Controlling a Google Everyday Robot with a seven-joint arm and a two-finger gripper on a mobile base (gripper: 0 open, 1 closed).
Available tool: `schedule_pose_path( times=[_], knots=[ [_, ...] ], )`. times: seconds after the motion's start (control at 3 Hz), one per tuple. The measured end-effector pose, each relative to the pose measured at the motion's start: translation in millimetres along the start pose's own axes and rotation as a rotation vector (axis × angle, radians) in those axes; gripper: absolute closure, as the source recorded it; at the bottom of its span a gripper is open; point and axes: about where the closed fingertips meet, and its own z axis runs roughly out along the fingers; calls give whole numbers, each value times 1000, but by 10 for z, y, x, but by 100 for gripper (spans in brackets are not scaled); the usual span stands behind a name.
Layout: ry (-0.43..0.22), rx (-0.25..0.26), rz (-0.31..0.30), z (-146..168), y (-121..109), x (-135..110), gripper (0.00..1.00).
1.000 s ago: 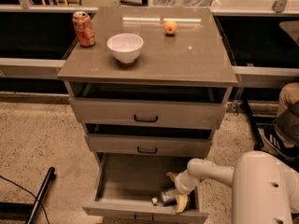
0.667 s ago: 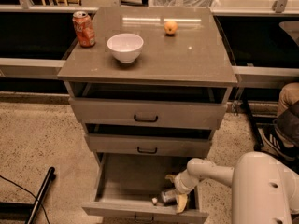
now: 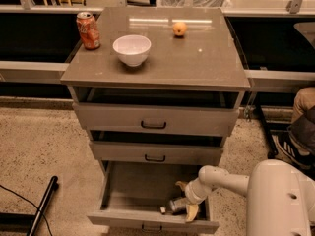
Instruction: Pick blue plastic bottle from bottom drawer and place on counter
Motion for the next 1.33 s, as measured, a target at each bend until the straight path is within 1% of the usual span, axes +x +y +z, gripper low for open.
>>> schedule_pose_path(
  times=[0.33, 1.0, 1.33],
  knots=[
    [0, 0, 0, -30, -2, -16, 0],
    [76, -16, -48, -367, -59, -214, 0],
    [72, -12, -47, -382, -91, -196, 9]
  ],
)
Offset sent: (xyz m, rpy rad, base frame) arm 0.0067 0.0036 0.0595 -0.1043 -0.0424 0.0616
